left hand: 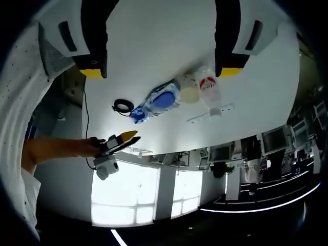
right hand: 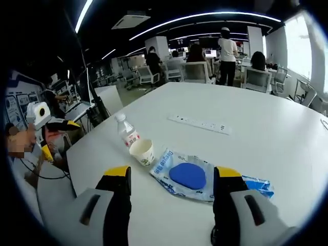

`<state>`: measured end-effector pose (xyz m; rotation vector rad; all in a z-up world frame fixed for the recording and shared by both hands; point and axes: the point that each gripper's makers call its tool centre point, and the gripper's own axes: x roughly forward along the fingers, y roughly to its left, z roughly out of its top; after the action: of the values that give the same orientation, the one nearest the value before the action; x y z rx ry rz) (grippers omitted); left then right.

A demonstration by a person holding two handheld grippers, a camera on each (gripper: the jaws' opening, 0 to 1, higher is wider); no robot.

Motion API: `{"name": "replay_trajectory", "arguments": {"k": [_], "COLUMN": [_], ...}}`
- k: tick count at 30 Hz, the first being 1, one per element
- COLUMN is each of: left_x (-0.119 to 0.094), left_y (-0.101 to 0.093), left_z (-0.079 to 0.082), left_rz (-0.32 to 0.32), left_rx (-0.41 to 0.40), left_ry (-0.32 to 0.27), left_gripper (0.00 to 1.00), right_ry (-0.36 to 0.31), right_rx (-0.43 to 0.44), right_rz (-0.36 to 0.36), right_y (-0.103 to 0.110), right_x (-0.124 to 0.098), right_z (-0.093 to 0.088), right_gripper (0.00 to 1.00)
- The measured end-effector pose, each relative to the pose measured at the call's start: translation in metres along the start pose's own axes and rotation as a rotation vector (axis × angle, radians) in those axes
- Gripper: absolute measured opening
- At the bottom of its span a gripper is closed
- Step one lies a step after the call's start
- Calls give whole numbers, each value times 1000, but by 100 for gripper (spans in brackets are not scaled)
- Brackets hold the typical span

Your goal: Arrange the tabletop items into an orderly group along one side of the table until the central work area is clear of visible clutter.

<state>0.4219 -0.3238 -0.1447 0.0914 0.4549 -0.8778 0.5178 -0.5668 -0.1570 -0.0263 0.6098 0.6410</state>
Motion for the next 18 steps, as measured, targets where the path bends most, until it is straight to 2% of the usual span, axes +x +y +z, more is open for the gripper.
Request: {"name": "replay_trajectory", "arguments": {"k": [8,18], "left_x": [8,25], "left_y": [-15,-35], "left_z": [7,8], "left_rz": [-13,-18], "left_rx": [23,31], "left_ry": [10,26], "left_gripper": [90,95], "right_ry": [-43,-76], "right_rx": [24,37], "right_rz": [-42,-77], "right_y": [-18,-34], "right_x": [-47,-92], "right_z": [-24,-56], "right_gripper": [69,74]}}
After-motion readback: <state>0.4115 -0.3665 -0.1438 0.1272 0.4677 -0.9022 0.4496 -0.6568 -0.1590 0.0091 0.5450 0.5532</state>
